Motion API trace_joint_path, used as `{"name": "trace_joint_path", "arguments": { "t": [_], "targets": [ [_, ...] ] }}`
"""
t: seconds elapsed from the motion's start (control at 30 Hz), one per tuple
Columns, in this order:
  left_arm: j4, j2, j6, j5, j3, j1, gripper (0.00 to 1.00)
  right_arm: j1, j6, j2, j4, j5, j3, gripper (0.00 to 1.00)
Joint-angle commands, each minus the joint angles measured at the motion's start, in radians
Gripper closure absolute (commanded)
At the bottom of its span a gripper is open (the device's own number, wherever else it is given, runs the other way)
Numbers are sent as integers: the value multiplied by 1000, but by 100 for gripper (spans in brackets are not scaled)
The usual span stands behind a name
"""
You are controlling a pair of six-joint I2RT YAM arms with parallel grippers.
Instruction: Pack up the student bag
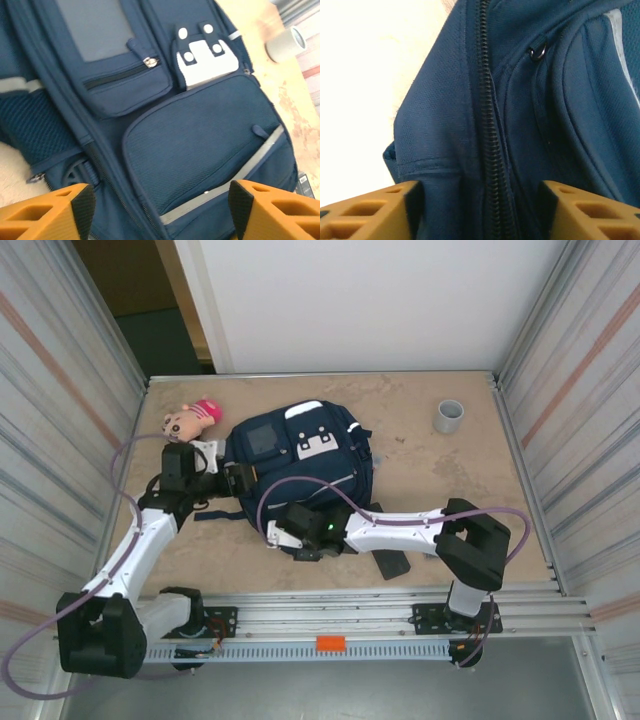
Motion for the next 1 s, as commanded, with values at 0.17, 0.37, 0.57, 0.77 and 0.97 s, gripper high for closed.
{"name": "trace_joint_path", "arguments": {
  "t": [0.17,0.37,0.57,0.77,0.97],
  "targets": [
    [126,22,-99,41,-80,27,28,-8,-178,-135,-38,-10,-10,100],
    [209,-29,-112,10,-120,27,29,-137,-205,-286,-158,-164,57,100],
    [261,-114,-37,-6,-179,27,30,-228,-312,-368,-259,-246,136,100],
    [410,-189,55,-76,-300,-43,31,-340,-348,-398,-336,-364,209,100],
    [540,-161,146,-264,-383,-226,31,-417,-371,-435,-358,-436,225,100]
  ]
}}
